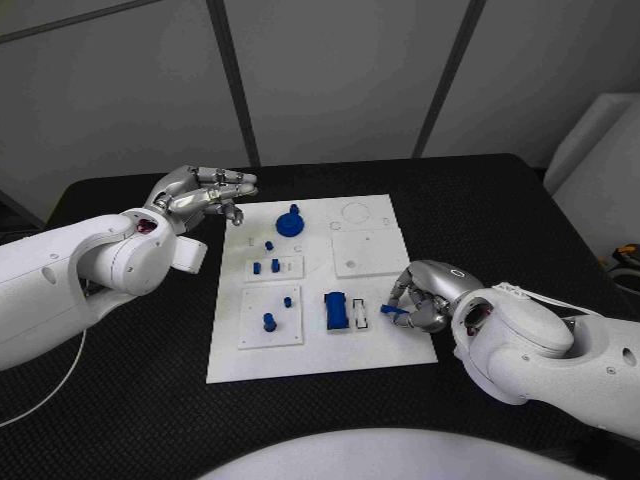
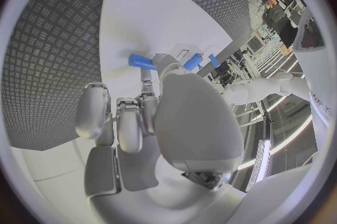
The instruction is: Assemble the parts on the task board
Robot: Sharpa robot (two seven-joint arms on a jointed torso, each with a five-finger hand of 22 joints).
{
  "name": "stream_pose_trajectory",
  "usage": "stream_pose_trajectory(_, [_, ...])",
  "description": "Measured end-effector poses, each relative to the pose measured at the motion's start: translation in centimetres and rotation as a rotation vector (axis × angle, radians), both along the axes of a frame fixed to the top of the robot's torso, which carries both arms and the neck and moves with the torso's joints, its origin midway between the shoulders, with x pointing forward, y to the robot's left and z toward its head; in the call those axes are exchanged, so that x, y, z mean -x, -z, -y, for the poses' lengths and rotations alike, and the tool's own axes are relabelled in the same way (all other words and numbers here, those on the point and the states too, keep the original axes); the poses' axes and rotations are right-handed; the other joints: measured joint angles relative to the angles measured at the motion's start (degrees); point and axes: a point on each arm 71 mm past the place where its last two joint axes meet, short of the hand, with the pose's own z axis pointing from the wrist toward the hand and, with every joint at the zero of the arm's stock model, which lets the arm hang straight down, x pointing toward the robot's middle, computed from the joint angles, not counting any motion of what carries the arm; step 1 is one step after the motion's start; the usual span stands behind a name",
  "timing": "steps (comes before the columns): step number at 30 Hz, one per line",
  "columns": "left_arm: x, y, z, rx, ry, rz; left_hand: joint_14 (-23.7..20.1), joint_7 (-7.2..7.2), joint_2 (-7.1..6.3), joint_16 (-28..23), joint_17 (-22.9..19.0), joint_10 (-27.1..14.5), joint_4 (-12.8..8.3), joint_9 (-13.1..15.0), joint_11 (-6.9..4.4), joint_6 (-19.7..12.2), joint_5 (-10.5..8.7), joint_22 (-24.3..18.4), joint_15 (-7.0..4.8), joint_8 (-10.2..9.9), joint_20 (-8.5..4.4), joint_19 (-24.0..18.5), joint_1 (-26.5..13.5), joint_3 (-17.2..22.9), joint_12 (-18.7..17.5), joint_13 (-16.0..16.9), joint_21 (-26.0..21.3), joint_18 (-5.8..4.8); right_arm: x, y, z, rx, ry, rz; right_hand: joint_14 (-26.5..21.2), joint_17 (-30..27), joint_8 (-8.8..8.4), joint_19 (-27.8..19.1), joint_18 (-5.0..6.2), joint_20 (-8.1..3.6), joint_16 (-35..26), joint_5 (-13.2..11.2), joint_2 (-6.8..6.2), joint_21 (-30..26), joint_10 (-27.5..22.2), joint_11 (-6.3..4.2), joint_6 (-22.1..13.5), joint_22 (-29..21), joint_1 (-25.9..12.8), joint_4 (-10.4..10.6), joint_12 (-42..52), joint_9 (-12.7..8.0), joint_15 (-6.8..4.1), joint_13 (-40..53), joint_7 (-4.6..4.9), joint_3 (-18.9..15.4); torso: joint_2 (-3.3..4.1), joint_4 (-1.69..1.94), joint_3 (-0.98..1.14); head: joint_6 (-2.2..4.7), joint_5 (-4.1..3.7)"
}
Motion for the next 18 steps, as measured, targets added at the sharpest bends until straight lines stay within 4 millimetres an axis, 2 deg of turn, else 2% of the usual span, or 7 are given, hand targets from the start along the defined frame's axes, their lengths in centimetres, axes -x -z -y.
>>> stream_pose_trajectory(6, [0.0,0.0,0.1,0.0,0.001,0.0,0.0,0.0,0.0,0.0,0.0,0.0,0.0,0.0,0.0,0.0,0.0,0.0,0.0,0.0,0.0,0.0,0.0,0.0,0.0,0.0,0.0,0.0,-0.1,-0.3,-0.5,-0.055,0.021,0.019,-0.1,0.0,0.11,0.0,-0.01,0.0,0.3,0.0,-0.43,0.2,0.2,-0.24,0.0,0.4,-0.8,0.4,0.2,0.0,-0.24,0.0,0.0,0.8,0.01,0.04,0.0,0.01,0.21])
stream_pose_trajectory(13, [0.0,0.0,0.1,0.001,0.002,0.0,0.0,0.0,0.0,0.0,0.0,0.0,0.0,0.0,0.0,0.0,0.0,0.0,0.0,0.0,0.0,0.0,0.0,0.0,0.0,0.0,0.0,0.0,-0.2,-0.1,-1.3,-0.087,0.029,0.012,0.0,0.0,1.17,0.2,0.0,-0.2,0.3,0.0,-0.75,0.2,0.2,-0.24,0.0,0.5,-3.5,1.2,0.2,0.0,-0.4,0.0,0.0,1.6,0.04,-0.04,0.01,-0.05,0.44])
stream_pose_trajectory(17, [0.0,0.0,0.2,0.002,0.004,0.0,0.0,0.0,0.0,0.0,0.0,0.0,0.0,0.0,0.0,0.0,0.0,0.0,0.0,0.0,0.0,0.0,0.0,0.0,0.0,0.0,0.0,0.0,-0.4,0.2,-1.6,-0.09,0.028,-0.006,0.0,0.0,1.23,0.2,0.0,-0.2,0.3,-0.3,-0.84,0.2,0.2,-0.24,0.1,0.5,-5.2,1.3,0.2,0.1,-0.4,0.0,0.12,1.7,0.04,-0.07,0.01,-0.1,0.46])
stream_pose_trajectory(18, [0.0,0.0,0.2,0.002,0.004,0.0,0.0,0.0,0.0,0.0,0.0,0.0,0.0,0.0,0.0,0.0,0.0,0.0,0.0,0.0,0.0,0.0,0.0,0.0,0.0,0.0,0.0,0.0,-0.5,0.3,-1.7,-0.09,0.027,-0.012,0.0,0.0,1.39,0.2,0.0,-0.2,0.3,-0.3,-0.83,0.2,0.2,-0.24,0.3,0.5,-5.8,1.3,0.4,0.6,-0.4,0.0,0.23,1.7,0.04,-0.07,0.01,-0.11,0.46])
